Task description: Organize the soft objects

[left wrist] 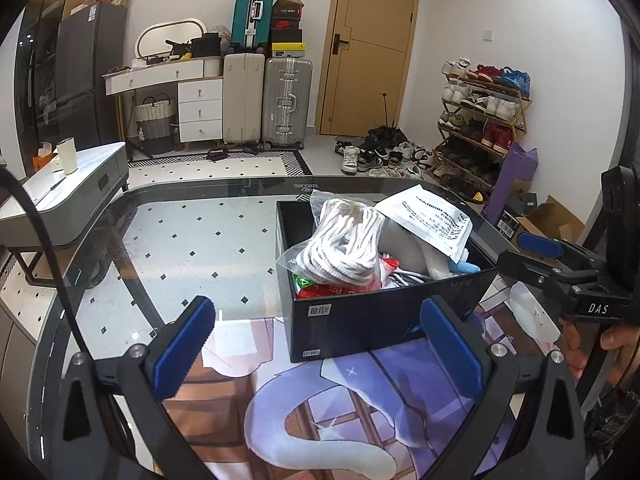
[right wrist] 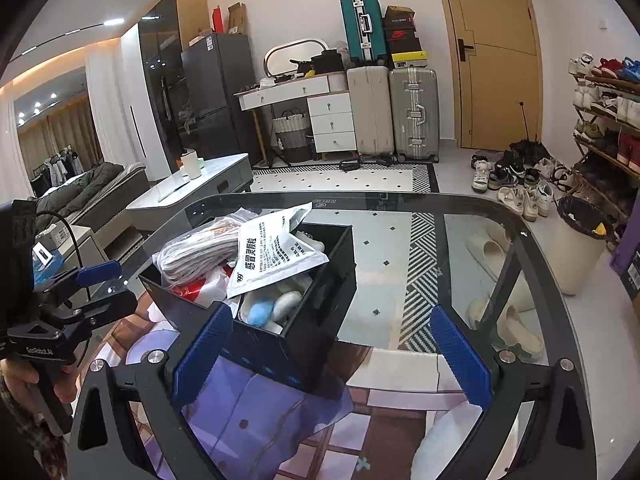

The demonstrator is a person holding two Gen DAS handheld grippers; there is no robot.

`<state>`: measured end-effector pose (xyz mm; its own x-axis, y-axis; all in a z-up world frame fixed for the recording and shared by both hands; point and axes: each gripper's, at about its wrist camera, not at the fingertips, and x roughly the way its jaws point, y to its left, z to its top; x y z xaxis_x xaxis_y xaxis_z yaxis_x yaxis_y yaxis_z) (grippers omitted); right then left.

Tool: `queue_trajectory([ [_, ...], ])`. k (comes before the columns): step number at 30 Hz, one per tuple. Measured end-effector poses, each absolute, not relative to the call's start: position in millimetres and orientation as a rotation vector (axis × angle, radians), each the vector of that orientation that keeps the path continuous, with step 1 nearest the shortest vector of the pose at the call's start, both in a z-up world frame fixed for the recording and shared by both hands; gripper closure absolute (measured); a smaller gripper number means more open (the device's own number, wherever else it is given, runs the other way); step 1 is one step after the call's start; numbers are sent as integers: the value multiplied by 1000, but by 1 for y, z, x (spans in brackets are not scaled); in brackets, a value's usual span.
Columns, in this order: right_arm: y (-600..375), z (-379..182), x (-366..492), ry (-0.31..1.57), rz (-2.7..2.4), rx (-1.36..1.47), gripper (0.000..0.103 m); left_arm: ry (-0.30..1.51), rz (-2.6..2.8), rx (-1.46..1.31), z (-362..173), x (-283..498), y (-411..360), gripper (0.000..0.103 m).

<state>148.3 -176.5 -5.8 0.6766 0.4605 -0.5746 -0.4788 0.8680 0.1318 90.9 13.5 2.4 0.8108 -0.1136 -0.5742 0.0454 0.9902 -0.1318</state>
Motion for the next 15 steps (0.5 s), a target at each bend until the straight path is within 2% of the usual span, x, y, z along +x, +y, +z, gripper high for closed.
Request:
queue_trajectory([
  [15,-170,-14,138,594,532,-48,2,565,-65,-89,-10,87,10,0],
])
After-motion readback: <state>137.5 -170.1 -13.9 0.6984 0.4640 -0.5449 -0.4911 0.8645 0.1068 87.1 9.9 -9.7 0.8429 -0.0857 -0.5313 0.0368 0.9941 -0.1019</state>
